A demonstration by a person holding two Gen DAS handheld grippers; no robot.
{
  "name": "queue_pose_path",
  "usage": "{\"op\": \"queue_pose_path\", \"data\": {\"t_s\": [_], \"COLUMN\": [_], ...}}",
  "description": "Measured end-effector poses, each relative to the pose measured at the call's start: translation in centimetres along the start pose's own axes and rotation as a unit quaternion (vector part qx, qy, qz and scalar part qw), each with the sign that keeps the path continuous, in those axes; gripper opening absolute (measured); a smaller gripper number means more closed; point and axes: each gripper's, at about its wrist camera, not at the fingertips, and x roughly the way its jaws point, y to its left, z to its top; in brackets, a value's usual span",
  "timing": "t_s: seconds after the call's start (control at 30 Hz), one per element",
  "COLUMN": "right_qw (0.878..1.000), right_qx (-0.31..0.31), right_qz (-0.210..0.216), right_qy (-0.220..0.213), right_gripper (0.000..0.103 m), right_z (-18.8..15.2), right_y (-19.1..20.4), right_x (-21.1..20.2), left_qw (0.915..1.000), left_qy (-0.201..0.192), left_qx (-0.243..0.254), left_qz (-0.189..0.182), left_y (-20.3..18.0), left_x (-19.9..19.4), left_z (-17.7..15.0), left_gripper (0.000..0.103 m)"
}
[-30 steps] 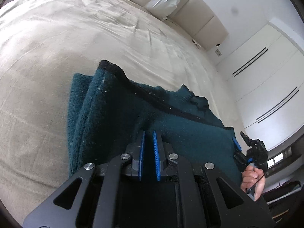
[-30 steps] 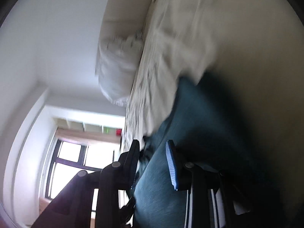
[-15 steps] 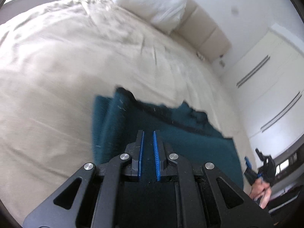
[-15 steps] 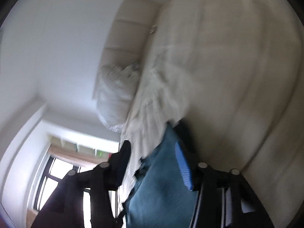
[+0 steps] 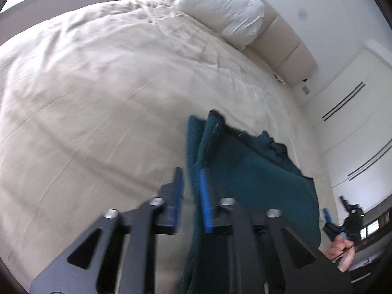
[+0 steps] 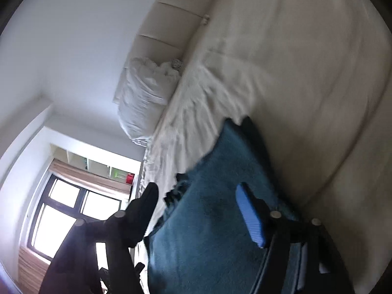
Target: Fold small clothes
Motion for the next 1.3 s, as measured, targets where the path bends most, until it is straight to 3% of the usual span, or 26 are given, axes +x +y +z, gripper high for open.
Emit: {"op": "queue_pose_path", "data": {"t_s": [0.03, 0.1, 0.37, 0.57, 0.67, 0.73, 0.8, 0.93, 1.1, 1.3], "right_qw": [1.0, 1.0, 0.986, 0.97, 0.96, 0.953, 0.948, 0.944, 0.933, 0.936], "right_qx": [-0.008, -0.026, -0.087, -0.115, -0.129, -0.138, -0.145, -0.138, -0.121, -0.083], "right_qz": [0.004, 0.011, 0.011, 0.033, 0.039, 0.044, 0.041, 0.023, -0.026, 0.017], "right_qy": [0.0, 0.012, 0.145, 0.213, 0.245, 0.266, 0.28, 0.299, 0.339, 0.341], "right_gripper": [0.073, 0.074, 0.074, 0.074, 0.074, 0.074, 0.074, 0.074, 0.069, 0.069], "right_z": [-0.1, -0.4, -5.0, -8.3, -9.6, -10.4, -11.1, -11.5, -12.0, -10.7], "right_y": [0.6, 2.0, 5.8, 8.5, 9.7, 10.5, 11.0, 10.8, 9.0, 7.8], "right_x": [-0.5, -0.3, 6.0, 10.2, 11.9, 13.0, 13.8, 15.6, 17.5, 16.2], "left_qw": [1.0, 0.9998, 0.9962, 0.9862, 0.9833, 0.9814, 0.9779, 0.9759, 0.9789, 0.985], "left_qy": [0.004, 0.001, 0.068, 0.14, 0.156, 0.164, 0.173, 0.184, 0.17, 0.149], "left_qx": [-0.004, -0.015, -0.025, -0.03, -0.039, -0.052, -0.07, -0.066, -0.068, -0.03], "left_qz": [-0.003, -0.01, -0.049, -0.084, -0.084, -0.085, -0.095, -0.098, -0.092, -0.083], "left_y": [0.1, 0.5, -0.4, -1.1, -0.6, 0.1, 1.0, 1.1, 0.3, -4.4], "left_x": [-0.4, -1.2, -0.6, 1.4, 2.1, 2.3, 2.6, 2.6, 1.8, 0.0], "left_z": [-0.4, -1.7, -4.0, -4.3, -4.4, -4.4, -4.2, -4.0, -3.6, -2.3], "left_gripper": [0.064, 0.09, 0.089, 0.07, 0.051, 0.032, 0.032, 0.016, 0.01, 0.01]}}
